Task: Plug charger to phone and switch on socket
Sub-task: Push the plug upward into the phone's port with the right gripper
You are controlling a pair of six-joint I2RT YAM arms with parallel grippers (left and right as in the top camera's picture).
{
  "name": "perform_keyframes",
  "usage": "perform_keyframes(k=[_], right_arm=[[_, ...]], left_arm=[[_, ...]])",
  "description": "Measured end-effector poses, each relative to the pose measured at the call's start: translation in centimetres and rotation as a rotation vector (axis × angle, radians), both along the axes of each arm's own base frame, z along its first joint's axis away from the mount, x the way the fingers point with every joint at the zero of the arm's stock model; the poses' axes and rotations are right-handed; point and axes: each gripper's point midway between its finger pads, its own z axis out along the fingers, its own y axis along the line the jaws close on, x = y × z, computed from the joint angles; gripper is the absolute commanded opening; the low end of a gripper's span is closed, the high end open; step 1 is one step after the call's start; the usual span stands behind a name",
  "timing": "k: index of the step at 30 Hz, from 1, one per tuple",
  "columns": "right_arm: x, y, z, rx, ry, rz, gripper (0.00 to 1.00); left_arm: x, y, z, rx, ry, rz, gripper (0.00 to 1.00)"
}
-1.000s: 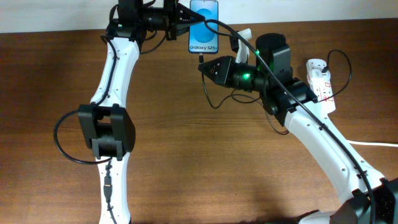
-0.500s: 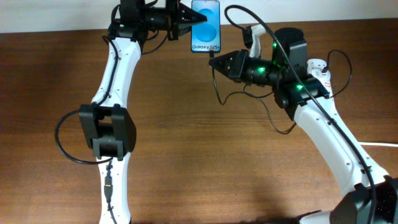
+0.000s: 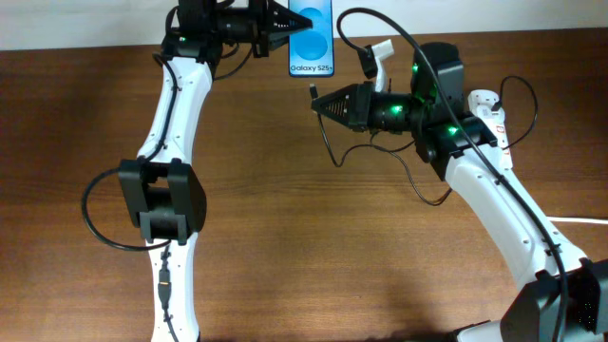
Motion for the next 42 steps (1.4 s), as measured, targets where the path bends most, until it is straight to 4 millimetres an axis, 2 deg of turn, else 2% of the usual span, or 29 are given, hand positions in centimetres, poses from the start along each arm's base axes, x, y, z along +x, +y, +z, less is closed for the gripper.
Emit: perform_keyframes(k=[14, 42], right_arm=[[2.0, -1.0, -0.8, -0.054, -0.009, -0.125, 0.04], [1.9, -1.0, -0.9, -0.047, 0.015, -0.130, 0.04]], left_arm=[[0.3, -0.1, -0.1, 0.005, 0.006, 0.018, 0.00], [0.1, -1.5, -0.2, 0.010, -0.021, 0.019, 0.00]])
